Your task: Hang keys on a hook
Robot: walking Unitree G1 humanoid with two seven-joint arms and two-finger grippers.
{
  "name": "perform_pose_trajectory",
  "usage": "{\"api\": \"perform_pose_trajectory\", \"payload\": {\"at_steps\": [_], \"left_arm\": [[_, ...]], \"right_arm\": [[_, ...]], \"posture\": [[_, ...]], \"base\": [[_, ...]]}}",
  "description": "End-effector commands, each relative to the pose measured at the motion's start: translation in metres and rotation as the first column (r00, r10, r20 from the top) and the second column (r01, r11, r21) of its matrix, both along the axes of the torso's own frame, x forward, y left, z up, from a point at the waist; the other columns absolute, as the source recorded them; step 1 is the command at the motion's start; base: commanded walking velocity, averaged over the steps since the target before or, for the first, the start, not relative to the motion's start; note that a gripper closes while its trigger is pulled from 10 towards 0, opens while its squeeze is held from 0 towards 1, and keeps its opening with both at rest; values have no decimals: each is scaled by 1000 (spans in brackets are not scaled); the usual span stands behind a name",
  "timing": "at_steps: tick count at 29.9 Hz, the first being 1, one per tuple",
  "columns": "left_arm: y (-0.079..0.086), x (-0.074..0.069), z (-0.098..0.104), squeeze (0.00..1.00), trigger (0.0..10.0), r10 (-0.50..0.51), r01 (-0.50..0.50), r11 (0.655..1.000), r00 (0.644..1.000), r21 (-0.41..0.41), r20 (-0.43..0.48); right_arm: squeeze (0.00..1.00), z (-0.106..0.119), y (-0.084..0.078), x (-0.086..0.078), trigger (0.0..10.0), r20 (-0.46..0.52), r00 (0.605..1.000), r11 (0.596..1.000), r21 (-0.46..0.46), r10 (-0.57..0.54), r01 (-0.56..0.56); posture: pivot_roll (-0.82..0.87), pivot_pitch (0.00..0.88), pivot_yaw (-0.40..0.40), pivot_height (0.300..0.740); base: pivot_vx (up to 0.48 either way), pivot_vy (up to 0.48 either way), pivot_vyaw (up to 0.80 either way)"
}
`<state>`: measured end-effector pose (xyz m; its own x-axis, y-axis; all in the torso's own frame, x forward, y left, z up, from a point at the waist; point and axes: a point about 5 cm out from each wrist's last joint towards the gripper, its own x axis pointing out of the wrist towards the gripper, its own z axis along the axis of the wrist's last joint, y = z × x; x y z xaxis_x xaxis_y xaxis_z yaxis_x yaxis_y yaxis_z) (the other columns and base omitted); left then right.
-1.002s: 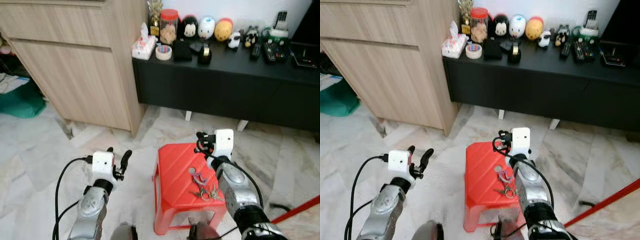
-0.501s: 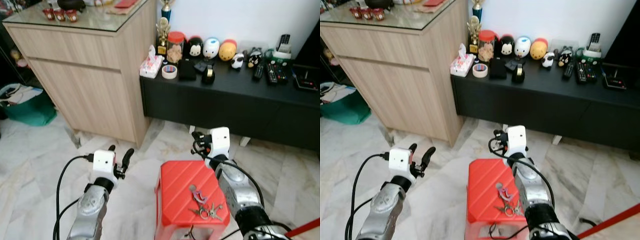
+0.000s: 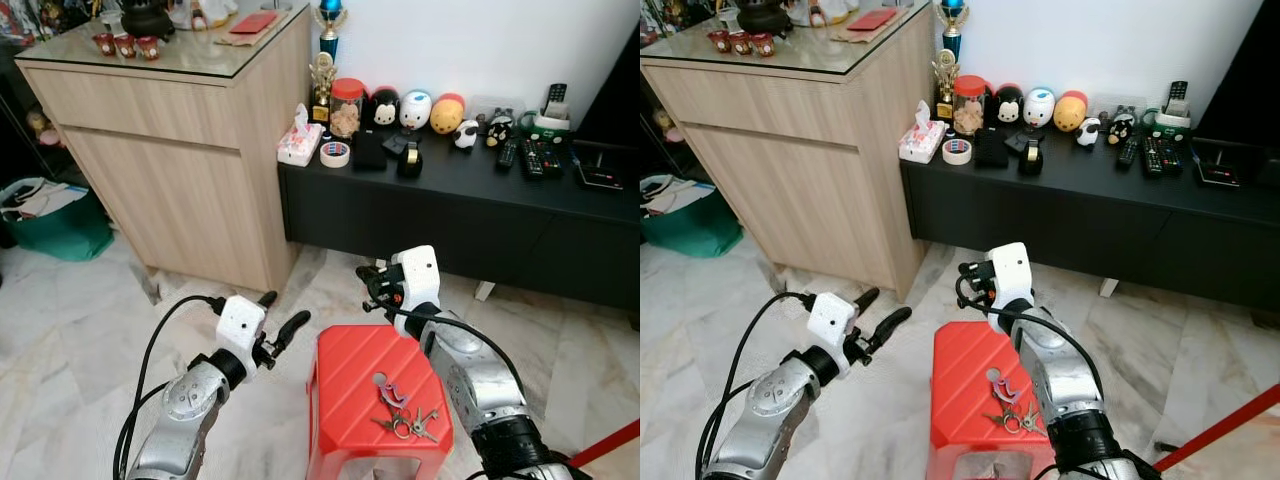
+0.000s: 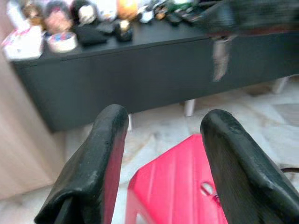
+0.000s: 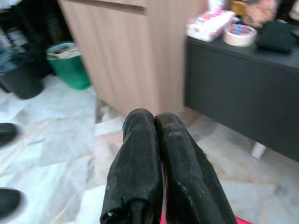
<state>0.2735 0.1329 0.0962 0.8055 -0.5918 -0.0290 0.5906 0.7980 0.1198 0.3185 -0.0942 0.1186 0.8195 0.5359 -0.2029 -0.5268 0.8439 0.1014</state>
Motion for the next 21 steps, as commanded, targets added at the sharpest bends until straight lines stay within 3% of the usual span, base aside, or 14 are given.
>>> {"api": "perform_pose_trajectory", "payload": {"at_steps": [1, 4, 9, 21], "left_arm": [[-3, -3, 1, 0, 10000, -47, 47, 998, 999, 43, -10], [-4, -3, 1, 0, 10000, -70, 71, 995, 997, 70, -18], [-11, -10, 2, 0, 10000, -146, 149, 987, 988, 62, -55], [-18, -11, 6, 0, 10000, -181, 185, 981, 981, 64, -72]], "right_arm": [[0, 4, 6, -4, 10000, -31, 999, 1000, 2, 19, -19], [0, 6, 9, -6, 10000, -58, 998, 1000, 10, 17, -16], [0, 14, 20, -18, 10000, -88, 991, 995, 1, 102, -102], [0, 22, 17, -21, 10000, -95, 991, 995, 2, 98, -98]], "posture": [[78, 56, -22, 740], [77, 61, -23, 740], [76, 66, -23, 740], [73, 71, -27, 740]], "base": [[0, 0, 0], [0, 0, 0], [0, 0, 0], [0, 0, 0]]}}
